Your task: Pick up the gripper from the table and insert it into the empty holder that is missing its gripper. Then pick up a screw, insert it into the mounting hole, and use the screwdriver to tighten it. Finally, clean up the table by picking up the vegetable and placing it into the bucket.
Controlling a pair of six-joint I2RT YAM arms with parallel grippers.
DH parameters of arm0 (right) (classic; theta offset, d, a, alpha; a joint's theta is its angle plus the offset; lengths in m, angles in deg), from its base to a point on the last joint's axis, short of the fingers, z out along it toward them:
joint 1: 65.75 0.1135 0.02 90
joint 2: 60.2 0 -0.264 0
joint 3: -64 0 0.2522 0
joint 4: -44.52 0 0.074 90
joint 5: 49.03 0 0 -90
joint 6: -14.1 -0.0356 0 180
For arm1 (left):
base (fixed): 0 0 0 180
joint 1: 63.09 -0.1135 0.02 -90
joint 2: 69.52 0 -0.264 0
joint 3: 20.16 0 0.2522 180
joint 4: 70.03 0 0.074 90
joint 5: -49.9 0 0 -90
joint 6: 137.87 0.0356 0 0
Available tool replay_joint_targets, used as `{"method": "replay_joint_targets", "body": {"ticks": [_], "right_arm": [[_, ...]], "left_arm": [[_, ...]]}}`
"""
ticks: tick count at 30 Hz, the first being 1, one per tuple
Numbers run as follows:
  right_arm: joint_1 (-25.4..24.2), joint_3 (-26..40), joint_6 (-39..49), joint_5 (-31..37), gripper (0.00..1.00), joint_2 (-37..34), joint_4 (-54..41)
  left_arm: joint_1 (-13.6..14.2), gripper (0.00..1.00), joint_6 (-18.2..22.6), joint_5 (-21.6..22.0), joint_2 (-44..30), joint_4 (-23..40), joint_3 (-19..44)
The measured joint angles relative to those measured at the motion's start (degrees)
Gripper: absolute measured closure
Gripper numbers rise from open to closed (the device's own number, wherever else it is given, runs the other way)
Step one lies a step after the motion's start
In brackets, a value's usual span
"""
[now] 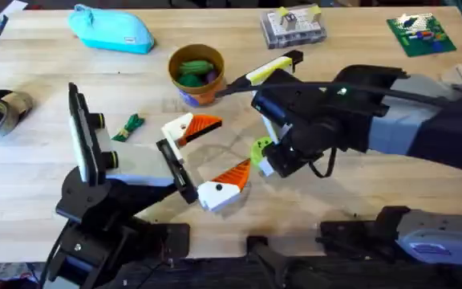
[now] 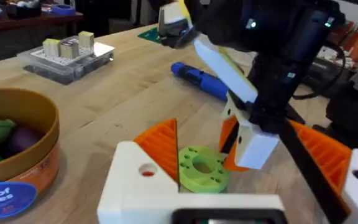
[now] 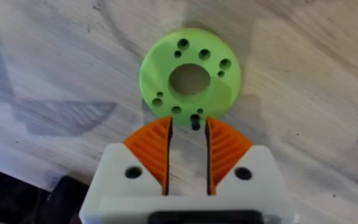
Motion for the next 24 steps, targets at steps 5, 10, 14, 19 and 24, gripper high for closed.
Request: {"method": "replay_joint_targets", "body": {"ticks": [5, 10, 14, 19, 24], "right_arm": [[0.0, 0.0, 0.0, 0.0, 0.702, -0.4, 0.3], [0.0, -0.2, 0.0, 0.0, 0.707, -0.4, 0.4], [0.0, -1.3, 0.0, 0.1, 0.727, -0.4, 0.6], [0.0, -1.8, 0.0, 0.2, 0.780, -0.5, 2.3], [0.0, -1.9, 0.0, 0.2, 0.802, -0.5, 2.9]], "left_arm": [[0.0, 0.010, 0.0, 0.0, 0.0, 0.0, 0.0], [0.0, 0.010, 0.0, 0.0, 0.0, 0.0, 0.0], [0.0, 0.010, 0.0, 0.0, 0.0, 0.0, 0.0], [0.0, 0.010, 0.0, 0.0, 0.0, 0.0, 0.0], [0.0, 0.010, 0.0, 0.0, 0.0, 0.0, 0.0]]}}
